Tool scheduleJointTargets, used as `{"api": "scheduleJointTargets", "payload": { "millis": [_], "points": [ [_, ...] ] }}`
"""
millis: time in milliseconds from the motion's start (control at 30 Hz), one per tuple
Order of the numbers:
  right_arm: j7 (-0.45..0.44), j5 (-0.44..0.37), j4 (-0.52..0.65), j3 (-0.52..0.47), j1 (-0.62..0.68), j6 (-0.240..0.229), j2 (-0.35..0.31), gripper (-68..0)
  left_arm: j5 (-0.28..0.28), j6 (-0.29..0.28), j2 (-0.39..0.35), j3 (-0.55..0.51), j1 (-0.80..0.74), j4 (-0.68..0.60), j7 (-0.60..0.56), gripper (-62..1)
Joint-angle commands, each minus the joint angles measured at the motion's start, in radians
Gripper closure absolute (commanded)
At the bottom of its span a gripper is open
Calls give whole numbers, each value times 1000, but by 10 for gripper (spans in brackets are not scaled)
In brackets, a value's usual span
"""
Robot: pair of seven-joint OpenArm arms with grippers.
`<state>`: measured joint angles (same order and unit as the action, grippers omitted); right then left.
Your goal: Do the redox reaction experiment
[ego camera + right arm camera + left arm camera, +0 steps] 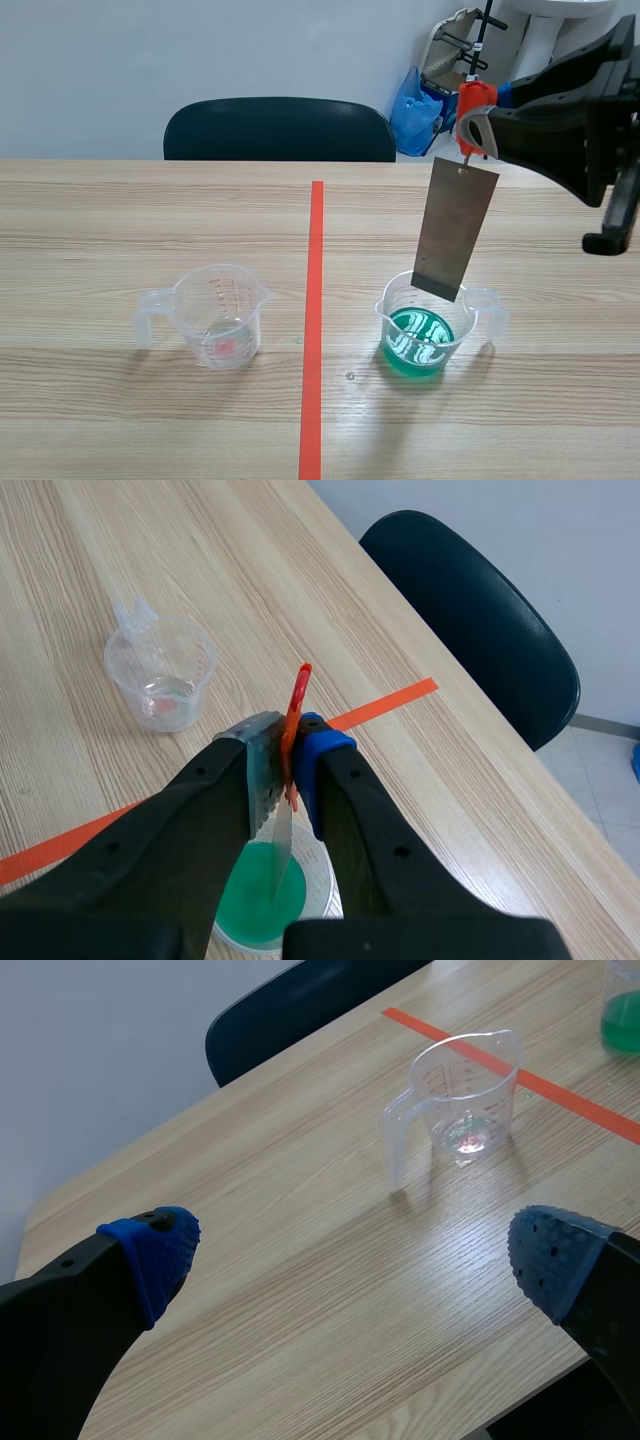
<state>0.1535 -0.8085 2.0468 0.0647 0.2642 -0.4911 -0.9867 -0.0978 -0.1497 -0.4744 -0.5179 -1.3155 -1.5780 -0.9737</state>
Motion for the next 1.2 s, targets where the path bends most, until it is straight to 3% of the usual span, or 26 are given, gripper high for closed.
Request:
{"api": "scheduleJointTargets", "payload": {
  "millis": [0, 667, 1167],
  "points": [
    [-26, -11, 4, -18, -12, 4, -5, -6, -10, 1, -6, -10, -1, -12, -16, -623],
    [-31, -14, 4, -18, -11, 1, 1, -6, -10, 1, -6, -10, -1, -12, -17, -623],
    [-96, 3, -26, 30, -10, -5, 1, -6, -10, 1, -6, -10, -1, -12, -17, -623]
  ]
}}
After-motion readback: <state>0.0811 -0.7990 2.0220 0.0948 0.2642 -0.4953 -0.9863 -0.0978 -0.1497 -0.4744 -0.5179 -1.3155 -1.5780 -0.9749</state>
